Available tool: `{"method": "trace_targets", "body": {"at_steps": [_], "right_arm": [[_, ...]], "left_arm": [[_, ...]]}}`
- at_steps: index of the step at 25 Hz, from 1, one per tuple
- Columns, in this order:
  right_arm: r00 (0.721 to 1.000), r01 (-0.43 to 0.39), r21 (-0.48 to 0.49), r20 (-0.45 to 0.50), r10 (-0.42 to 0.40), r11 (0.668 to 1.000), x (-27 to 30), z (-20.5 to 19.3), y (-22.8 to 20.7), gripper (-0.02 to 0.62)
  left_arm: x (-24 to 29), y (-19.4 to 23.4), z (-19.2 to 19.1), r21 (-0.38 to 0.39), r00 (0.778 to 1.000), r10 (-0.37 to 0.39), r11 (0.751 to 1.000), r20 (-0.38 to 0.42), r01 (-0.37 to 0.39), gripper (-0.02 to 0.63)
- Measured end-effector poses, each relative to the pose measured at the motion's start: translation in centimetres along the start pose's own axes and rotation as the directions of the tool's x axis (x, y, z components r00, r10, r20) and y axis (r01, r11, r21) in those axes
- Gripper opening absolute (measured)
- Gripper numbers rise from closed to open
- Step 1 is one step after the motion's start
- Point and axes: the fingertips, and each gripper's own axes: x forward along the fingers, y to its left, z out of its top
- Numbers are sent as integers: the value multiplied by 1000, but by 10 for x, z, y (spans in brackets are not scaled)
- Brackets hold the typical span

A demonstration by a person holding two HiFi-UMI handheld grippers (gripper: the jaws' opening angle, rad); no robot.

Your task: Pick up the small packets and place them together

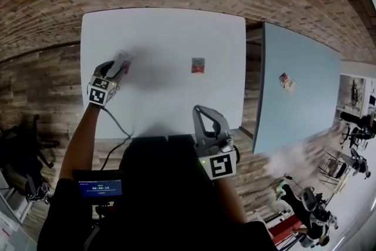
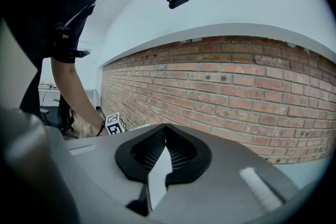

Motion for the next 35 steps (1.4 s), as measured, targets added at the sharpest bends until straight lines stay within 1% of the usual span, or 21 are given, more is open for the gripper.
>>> {"method": "trace_targets", "body": {"at_steps": [2, 3, 4, 5, 7, 9, 10, 11, 13, 15, 17, 19, 21, 23, 25, 27, 32, 35], "right_arm": [[1000, -7, 3, -4, 7, 1000, -2, -1, 3, 3], [1000, -8, 1, -12, 8, 1000, -5, -3, 4, 3], [1000, -7, -3, -21, 7, 1000, -8, -5, 5, 3], [1000, -4, -6, -29, 4, 1000, -11, -7, 5, 3], [999, 5, -6, -41, -6, 1000, -16, -11, 6, 3], [999, 16, -2, -50, -16, 1000, -20, -14, 5, 3], [998, 21, 0, -52, -21, 1000, -22, -16, 4, 3], [998, 26, 2, -52, -26, 1000, -23, -16, 4, 3], [998, 36, 2, -47, -36, 999, -25, -14, 4, 3], [998, 39, -7, -47, -39, 999, -27, -14, 4, 3], [998, 45, -5, -48, -46, 999, -29, -16, 1, 3], [997, 61, 24, -42, -60, 998, -28, -18, -4, 3], [997, 69, 60, -35, -67, 996, -28, -20, -4, 3], [997, 68, 75, -35, -66, 995, -27, -21, -2, 3], [997, 66, 74, -46, -63, 995, -25, -22, -2, 3], [997, 64, 76, -57, -59, 995, -22, -24, -2, 3], [997, 56, 88, -58, -51, 995, -14, -24, -4, 3], [998, 42, 94, -55, -37, 995, -11, -22, -3, 3]], "left_arm": [[7, 0, -13, 94, 997, 24, 995, -78, -16, 204], [10, -1, -19, 122, 992, 30, 992, -121, -15, 204], [14, -2, -26, 124, 988, 33, 992, -153, -14, 204], [17, -2, -29, 93, 986, 36, 995, -163, -21, 204], [19, 3, -30, -31, 988, 61, 997, -143, -66, 198], [20, 7, -28, -153, 986, 107, 980, -125, -126, 196], [20, 6, -27, -184, 984, 129, 971, -124, -150, 196], [20, 5, -26, -191, 981, 148, 967, -124, -170, 196], [18, 3, -22, -168, 977, 184, 965, -107, -200, 196], [11, 5, -14, -127, 975, 211, 968, -67, -218, 196], [7, 9, -1, -60, 978, 209, 976, -28, -210, 196], [10, 10, 12, 21, 984, 177, 984, -12, -177, 207], [16, 9, 11, 105, 989, 143, 985, -36, -139, 259], [24, 10, 0, 181, 989, 123, 978, -87, -105, 262], [32, 9, -9, 217, 984, 107, 973, -141, -75, 265], [37, 9, -14, 195, 982, 97, 979, -164, -64, 264], [43, -1, -10, 126, 983, 100, 989, -154, -81, 261], [46, -12, -5, 51, 983, 107, 994, -146, -100, 261]]}}
